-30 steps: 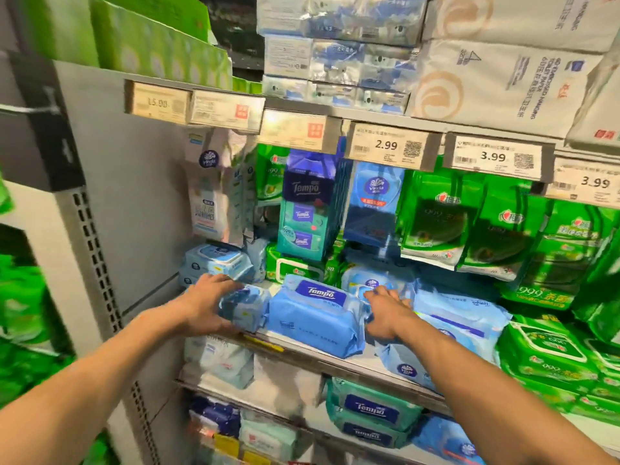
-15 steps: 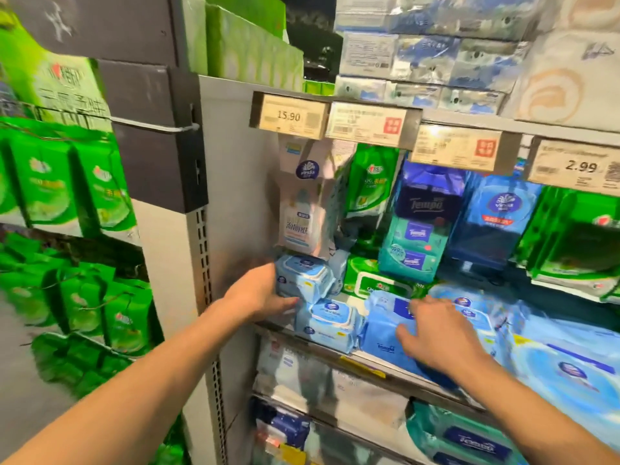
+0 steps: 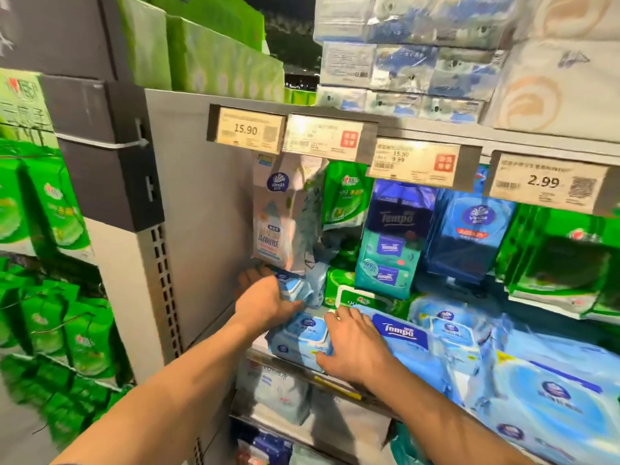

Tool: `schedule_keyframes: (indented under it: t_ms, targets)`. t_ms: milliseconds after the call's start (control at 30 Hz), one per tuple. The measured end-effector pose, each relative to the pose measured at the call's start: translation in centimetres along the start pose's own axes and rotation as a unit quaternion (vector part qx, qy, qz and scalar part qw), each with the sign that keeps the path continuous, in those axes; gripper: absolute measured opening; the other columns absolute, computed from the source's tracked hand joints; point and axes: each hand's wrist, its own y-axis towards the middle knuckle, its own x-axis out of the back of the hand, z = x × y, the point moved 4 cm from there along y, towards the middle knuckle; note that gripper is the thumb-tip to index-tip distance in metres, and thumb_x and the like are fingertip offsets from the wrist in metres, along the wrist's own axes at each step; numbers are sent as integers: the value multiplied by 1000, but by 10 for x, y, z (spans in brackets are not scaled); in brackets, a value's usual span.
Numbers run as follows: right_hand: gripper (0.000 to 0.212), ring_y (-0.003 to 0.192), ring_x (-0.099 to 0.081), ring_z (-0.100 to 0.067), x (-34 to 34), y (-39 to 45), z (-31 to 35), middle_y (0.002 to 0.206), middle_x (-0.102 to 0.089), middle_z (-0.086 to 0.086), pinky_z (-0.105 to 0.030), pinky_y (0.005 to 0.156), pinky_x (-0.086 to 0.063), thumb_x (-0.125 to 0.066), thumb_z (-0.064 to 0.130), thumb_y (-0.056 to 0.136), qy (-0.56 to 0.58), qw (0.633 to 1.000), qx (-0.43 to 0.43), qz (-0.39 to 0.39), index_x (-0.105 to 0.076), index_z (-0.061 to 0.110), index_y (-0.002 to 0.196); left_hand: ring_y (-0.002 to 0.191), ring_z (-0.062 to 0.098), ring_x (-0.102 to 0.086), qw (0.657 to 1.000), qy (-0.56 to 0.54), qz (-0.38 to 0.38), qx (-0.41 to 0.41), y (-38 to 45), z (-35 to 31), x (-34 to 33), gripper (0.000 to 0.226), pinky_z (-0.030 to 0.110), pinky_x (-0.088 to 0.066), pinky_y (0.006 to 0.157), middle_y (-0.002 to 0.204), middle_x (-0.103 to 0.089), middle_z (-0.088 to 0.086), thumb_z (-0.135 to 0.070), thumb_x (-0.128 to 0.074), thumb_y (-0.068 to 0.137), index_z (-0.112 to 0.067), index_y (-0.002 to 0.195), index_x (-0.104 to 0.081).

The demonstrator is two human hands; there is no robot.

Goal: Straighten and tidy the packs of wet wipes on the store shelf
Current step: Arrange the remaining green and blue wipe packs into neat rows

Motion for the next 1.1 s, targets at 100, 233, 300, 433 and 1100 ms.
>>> schedule_keyframes:
  t_ms: [100, 233, 300, 433, 1100]
  targets:
    - [63, 125, -40, -32, -4, 15, -4, 130, -47, -12, -41, 108, -29, -60, 54, 80, 22, 999, 23, 17, -46, 14, 126, 86, 23, -39, 1000, 15, -16, 13, -26, -12, 32, 72, 32, -31, 72, 98, -55, 5, -78, -53, 57, -20, 100, -54]
    - [73, 125, -44, -33, -11, 34, 3, 131, -50, -11, -42, 105, -34, -66, 59, 74, 47, 996, 51, 52, -47, 17, 130, 95, 29, -57, 999, -7, 7, 47, -53, -3, 49, 53, 30, -43, 76, 104, -66, 7, -57, -71, 73, -17, 105, -57]
    - [73, 122, -48, -33, -14, 41, 8, 131, -52, -10, -42, 101, -37, -68, 58, 72, 40, 995, 63, 59, -46, 18, 129, 106, 32, -57, 996, 12, 5, 86, -66, 7, 54, 70, 35, -47, 85, 113, -63, 12, -64, -70, 70, -12, 114, -52]
    - [67, 113, -57, -33, -18, 50, 11, 124, -57, -9, -41, 89, -43, -74, 52, 67, 46, 994, 71, 68, -46, 18, 118, 114, 36, -51, 991, 45, 6, 124, -87, 16, 59, 86, 40, -46, 93, 121, -53, 17, -71, -67, 66, -14, 127, -45]
    - [52, 111, -55, -37, -21, 90, 2, 122, -52, -16, -41, 87, -50, -67, 25, 72, 94, 994, -52, 19, -48, 12, 119, 106, 33, -57, 997, 73, 13, -2, -84, 31, 74, 85, 39, -50, 87, 115, -55, 11, -74, -61, 64, -23, 129, -39]
